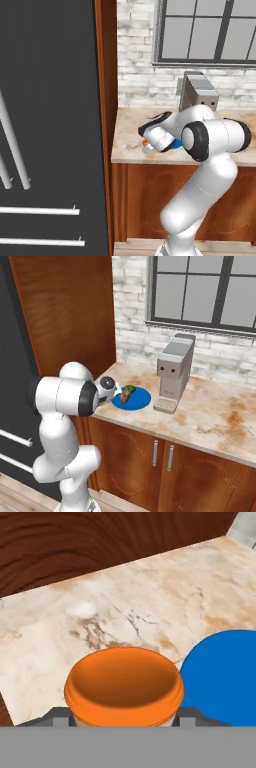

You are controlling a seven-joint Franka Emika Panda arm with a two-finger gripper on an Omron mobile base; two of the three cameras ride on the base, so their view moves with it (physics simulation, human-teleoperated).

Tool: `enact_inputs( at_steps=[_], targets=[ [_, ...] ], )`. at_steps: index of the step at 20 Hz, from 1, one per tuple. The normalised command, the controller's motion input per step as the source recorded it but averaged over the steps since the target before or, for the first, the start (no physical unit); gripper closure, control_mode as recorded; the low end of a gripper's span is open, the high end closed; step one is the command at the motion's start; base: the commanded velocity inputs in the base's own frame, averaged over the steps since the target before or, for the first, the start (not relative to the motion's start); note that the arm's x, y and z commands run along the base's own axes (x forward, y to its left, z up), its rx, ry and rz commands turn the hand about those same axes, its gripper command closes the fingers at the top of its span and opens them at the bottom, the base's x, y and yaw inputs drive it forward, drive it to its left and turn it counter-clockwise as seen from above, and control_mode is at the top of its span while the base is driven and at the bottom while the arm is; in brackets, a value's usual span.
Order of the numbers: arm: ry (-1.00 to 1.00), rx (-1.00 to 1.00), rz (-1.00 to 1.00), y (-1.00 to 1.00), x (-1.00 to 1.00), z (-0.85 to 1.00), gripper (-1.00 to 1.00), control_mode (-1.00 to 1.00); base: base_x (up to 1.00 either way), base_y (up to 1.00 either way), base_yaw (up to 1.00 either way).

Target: Pick the avocado and bread from the counter and place them on the plate. Then pick the jam from the cabinet and place it next to the plate. Lastly close the cabinet door.

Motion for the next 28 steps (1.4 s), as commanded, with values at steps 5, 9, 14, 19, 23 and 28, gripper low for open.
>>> enact_inputs(
  at_steps=[5,9,14,19,23,28],
  targets=[
    [0.00,0.00,0.07,0.00,0.00,-0.33,1.00,-1.00,0.00,0.00,0.00],
    [0.00,-0.02,0.03,0.00,0.00,-0.29,1.00,-1.00,0.00,0.00,0.00],
    [0.00,-0.03,0.02,0.00,0.04,-0.10,1.00,-1.00,0.00,0.00,0.00],
    [0.00,-0.04,0.00,0.00,0.09,-0.10,-1.00,-1.00,0.00,0.00,0.00],
    [-0.04,-0.05,0.00,0.00,-0.01,0.00,-1.00,-1.00,0.00,0.00,0.00],
    [-0.08,-0.06,0.00,0.00,-0.07,0.00,-1.00,-1.00,0.00,0.00,0.00]
  ],
)
